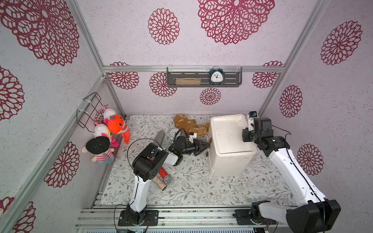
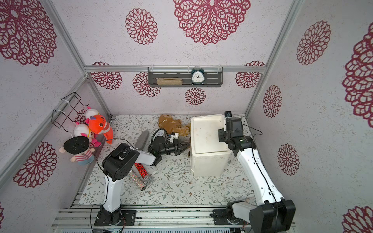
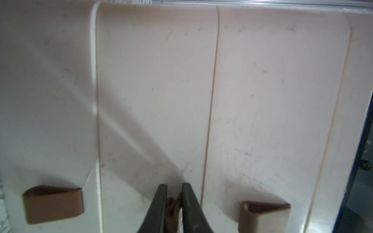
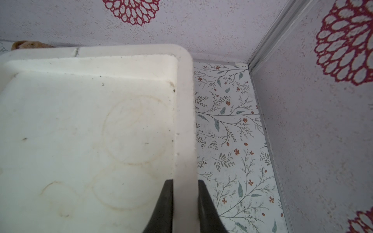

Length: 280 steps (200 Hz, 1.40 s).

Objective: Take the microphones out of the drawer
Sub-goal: Open the drawer in the storage box.

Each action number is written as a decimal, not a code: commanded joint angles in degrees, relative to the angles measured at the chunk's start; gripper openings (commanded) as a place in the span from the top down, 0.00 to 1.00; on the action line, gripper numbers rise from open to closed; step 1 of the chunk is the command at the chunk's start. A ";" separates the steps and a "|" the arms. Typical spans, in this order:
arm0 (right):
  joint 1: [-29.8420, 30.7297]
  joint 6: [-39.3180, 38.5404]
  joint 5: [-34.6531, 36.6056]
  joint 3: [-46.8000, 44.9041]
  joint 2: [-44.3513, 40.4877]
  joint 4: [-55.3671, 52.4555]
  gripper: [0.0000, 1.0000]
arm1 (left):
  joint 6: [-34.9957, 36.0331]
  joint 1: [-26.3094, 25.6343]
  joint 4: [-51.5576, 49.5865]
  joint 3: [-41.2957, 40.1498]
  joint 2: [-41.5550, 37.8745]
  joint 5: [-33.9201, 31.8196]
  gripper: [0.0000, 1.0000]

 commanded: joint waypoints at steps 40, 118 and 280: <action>1.35 -1.26 0.06 0.27 1.27 3.88 1.00 | 2.10 -2.30 -2.64 0.15 -5.03 3.51 1.00; 0.23 -1.80 -5.41 -2.56 0.70 8.65 1.00 | 9.96 -0.15 -15.70 -2.97 -12.00 4.66 1.00; -7.64 -5.20 -8.83 3.01 2.44 4.50 1.00 | 27.84 2.58 -46.94 -5.23 -27.73 5.67 1.00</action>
